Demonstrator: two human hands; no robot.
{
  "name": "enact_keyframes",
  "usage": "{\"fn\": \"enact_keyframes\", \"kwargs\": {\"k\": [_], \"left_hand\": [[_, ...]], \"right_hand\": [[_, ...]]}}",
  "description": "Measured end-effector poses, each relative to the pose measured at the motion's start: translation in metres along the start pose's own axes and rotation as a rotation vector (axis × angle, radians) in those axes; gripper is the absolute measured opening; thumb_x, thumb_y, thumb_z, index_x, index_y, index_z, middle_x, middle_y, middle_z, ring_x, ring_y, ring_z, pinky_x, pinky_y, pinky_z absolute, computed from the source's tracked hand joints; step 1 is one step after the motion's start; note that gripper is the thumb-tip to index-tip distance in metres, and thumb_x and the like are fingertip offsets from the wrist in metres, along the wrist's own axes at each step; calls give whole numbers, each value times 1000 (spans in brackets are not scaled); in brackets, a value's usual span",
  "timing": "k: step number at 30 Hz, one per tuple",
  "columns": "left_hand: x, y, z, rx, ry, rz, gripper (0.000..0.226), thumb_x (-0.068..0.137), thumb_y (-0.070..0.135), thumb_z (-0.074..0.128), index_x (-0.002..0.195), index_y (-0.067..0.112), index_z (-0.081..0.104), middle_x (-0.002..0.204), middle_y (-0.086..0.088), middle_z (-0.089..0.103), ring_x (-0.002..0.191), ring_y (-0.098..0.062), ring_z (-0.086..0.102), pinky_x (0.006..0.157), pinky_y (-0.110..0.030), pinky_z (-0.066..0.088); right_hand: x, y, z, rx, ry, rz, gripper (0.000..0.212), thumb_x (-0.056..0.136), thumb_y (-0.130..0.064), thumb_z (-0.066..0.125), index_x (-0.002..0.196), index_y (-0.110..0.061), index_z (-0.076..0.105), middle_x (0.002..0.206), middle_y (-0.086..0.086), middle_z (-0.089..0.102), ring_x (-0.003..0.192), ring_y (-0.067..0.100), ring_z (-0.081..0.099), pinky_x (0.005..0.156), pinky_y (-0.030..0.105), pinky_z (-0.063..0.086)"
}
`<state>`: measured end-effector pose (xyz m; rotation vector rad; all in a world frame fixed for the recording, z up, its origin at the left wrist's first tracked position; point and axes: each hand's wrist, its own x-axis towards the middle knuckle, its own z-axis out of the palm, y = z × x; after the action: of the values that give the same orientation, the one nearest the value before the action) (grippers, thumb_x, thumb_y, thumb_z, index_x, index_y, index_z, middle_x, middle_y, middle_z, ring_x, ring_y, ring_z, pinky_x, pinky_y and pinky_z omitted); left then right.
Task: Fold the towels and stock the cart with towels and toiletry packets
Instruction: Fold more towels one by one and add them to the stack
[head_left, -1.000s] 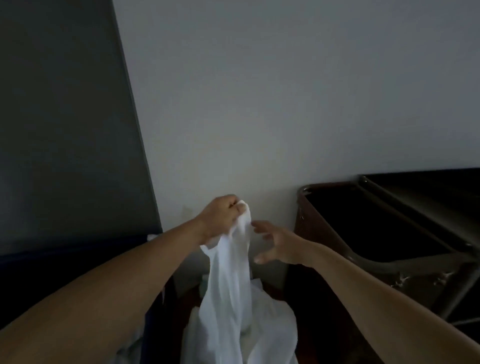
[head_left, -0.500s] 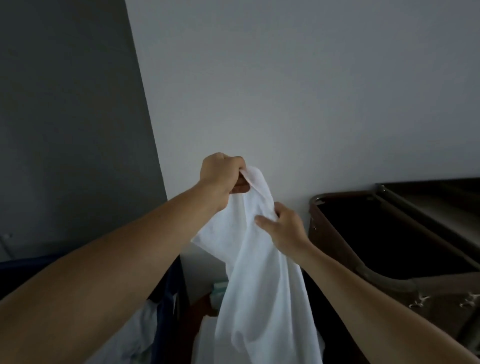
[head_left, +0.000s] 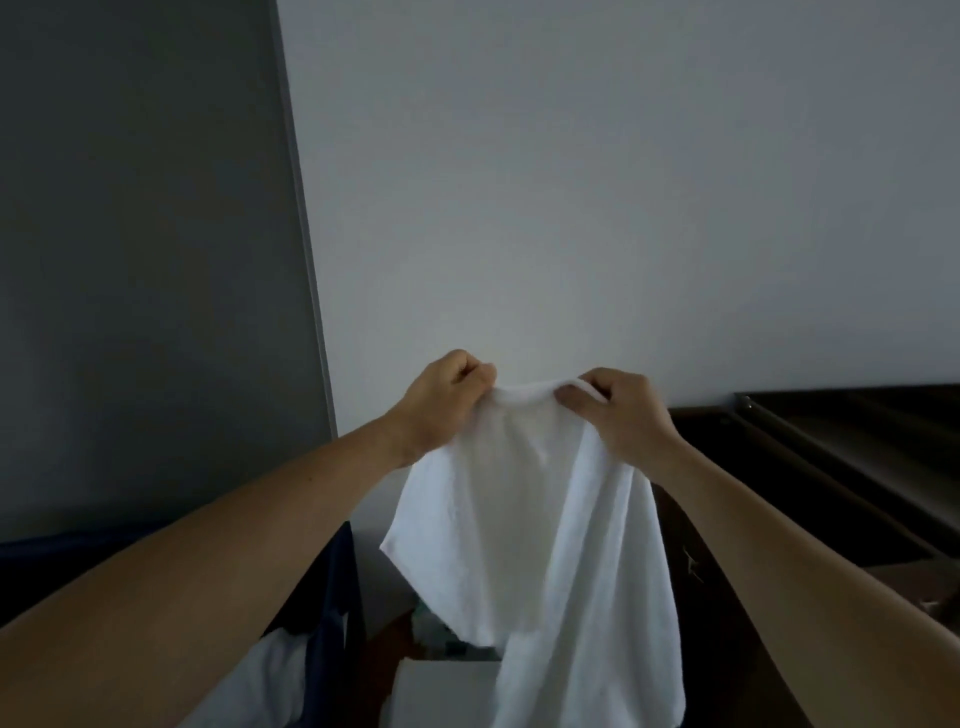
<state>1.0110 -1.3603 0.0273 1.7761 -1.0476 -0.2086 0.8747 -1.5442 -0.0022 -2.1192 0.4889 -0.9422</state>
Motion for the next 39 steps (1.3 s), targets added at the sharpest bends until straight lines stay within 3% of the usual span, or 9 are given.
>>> {"fn": "enact_keyframes", "kwargs": {"k": [5, 8, 13, 18, 21, 25, 30, 33, 39], "left_hand": [[-13, -29, -20, 59, -280, 7, 48, 80, 36, 80, 121, 24, 60, 111, 4, 64, 97, -8, 64, 81, -23, 52], [-23, -63, -37, 234, -302, -52, 19, 84, 33, 77, 95, 18, 72, 91, 1, 74, 82, -15, 72, 71, -25, 57], [-34, -102, -62, 285, -177, -270, 50, 80, 53, 75, 83, 4, 70, 78, -5, 69, 64, -8, 61, 59, -18, 46], [-24, -75, -53, 117, -48, -220, 46, 87, 47, 71, 68, 12, 48, 67, -10, 41, 61, -20, 39, 59, -32, 31], [-11, -39, -36, -14, -62, -189, 42, 91, 41, 68, 77, 2, 62, 71, -11, 57, 59, -19, 55, 53, -28, 47], [-3, -11, -34, -188, -172, -208, 40, 93, 42, 66, 94, 2, 72, 92, -12, 75, 82, -25, 72, 76, -34, 60], [-3, 13, -16, -156, -257, 13, 26, 96, 37, 63, 80, 20, 75, 80, 1, 75, 73, -11, 71, 64, -18, 53], [-1, 15, -7, -45, -295, 84, 19, 93, 38, 67, 88, 22, 76, 87, 8, 75, 80, -6, 70, 70, -16, 52], [-1, -8, -22, 104, -284, 31, 32, 86, 44, 72, 74, 15, 67, 70, 4, 63, 62, -9, 58, 57, -21, 46]], "right_hand": [[18, -22, -28, 55, 228, -35, 21, 80, -27, 81, 64, -23, 67, 54, -17, 60, 49, -8, 52, 49, 8, 36], [24, -28, -44, 45, 270, -48, 18, 78, -26, 83, 66, -27, 69, 59, -20, 65, 54, -12, 55, 51, 4, 37], [29, -26, -51, 121, 283, -24, 14, 77, -28, 83, 70, -25, 72, 61, -20, 67, 53, -8, 58, 49, 6, 40], [28, -26, -29, 50, 13, -10, 12, 77, -22, 85, 72, -25, 73, 64, -12, 69, 55, -5, 60, 51, 9, 44], [24, -27, -14, 12, -137, 16, 12, 75, -22, 86, 73, -26, 75, 70, -8, 72, 60, -1, 63, 56, 13, 48], [18, -25, -15, 3, -151, 26, 13, 76, -26, 85, 81, -31, 75, 81, -12, 74, 78, 3, 67, 68, 17, 50], [-1, -36, -3, -120, -467, 6, 56, 77, -46, 81, 128, -31, 62, 120, -9, 65, 104, 9, 62, 92, 29, 50], [-6, -37, 6, -233, -462, -43, 38, 85, -45, 74, 95, -9, 70, 90, 12, 70, 83, 26, 65, 77, 39, 52], [2, -24, -16, -107, -257, -8, 25, 84, -34, 78, 63, -27, 66, 60, -10, 58, 58, 5, 52, 61, 26, 42]]}}
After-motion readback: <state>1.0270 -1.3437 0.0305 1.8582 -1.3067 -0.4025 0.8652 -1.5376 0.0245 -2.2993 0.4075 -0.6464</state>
